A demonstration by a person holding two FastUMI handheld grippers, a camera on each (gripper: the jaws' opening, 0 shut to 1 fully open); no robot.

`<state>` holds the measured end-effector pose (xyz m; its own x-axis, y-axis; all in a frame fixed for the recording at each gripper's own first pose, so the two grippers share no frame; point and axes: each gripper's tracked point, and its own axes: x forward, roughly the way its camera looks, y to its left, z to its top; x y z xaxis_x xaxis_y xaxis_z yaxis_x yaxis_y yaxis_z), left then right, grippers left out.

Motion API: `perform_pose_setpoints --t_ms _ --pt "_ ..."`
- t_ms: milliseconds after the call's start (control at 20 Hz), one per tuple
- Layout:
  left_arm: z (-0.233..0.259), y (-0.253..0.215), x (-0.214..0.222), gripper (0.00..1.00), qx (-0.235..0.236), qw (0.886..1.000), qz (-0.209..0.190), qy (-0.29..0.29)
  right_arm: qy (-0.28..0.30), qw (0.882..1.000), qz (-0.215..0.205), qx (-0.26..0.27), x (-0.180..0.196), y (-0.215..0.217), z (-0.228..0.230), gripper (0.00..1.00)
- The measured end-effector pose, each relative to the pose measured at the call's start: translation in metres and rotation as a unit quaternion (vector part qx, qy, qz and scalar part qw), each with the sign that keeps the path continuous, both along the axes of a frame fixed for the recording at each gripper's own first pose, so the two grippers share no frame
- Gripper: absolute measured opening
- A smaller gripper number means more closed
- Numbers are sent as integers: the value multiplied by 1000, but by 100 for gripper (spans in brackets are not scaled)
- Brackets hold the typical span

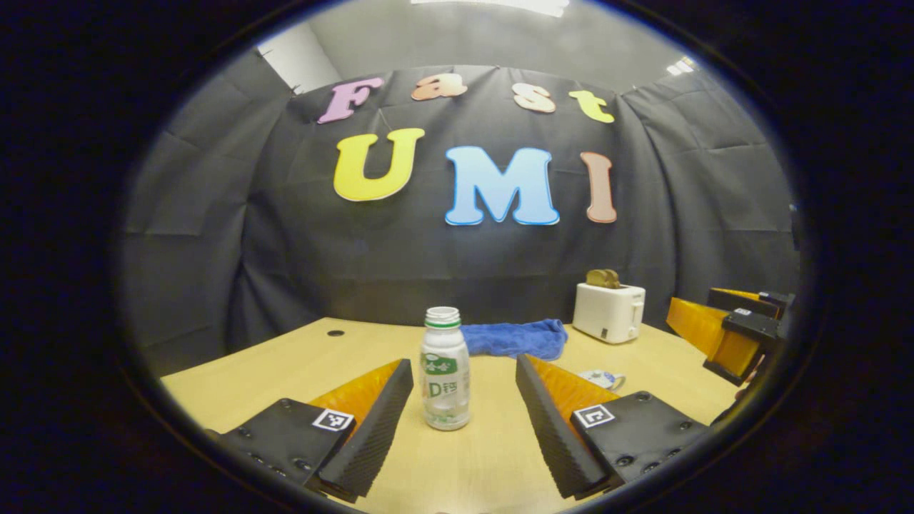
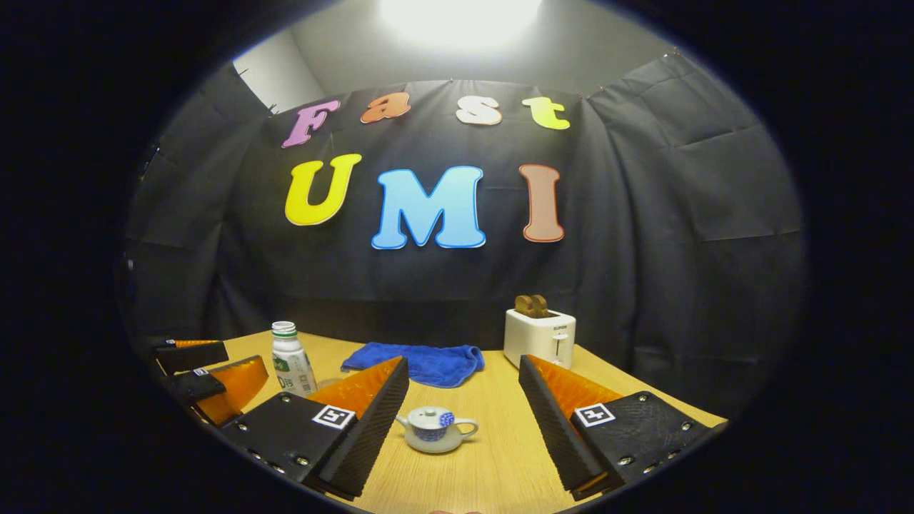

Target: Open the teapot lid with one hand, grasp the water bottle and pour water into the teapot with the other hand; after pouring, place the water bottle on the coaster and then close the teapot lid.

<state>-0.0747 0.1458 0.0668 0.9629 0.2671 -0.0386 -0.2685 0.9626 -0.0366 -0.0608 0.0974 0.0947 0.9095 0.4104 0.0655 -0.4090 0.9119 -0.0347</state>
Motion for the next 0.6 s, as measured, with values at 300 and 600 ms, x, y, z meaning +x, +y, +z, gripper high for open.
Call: perform_pose_setpoints --t_ms 300,600 --pt "-16 19 -4 96 18 1000 17 9 31 999 16 -19 7 19 -25 96" --pt "-25 19 11 100 6 1000 3 13 61 997 15 -47 34 32 -44 96"
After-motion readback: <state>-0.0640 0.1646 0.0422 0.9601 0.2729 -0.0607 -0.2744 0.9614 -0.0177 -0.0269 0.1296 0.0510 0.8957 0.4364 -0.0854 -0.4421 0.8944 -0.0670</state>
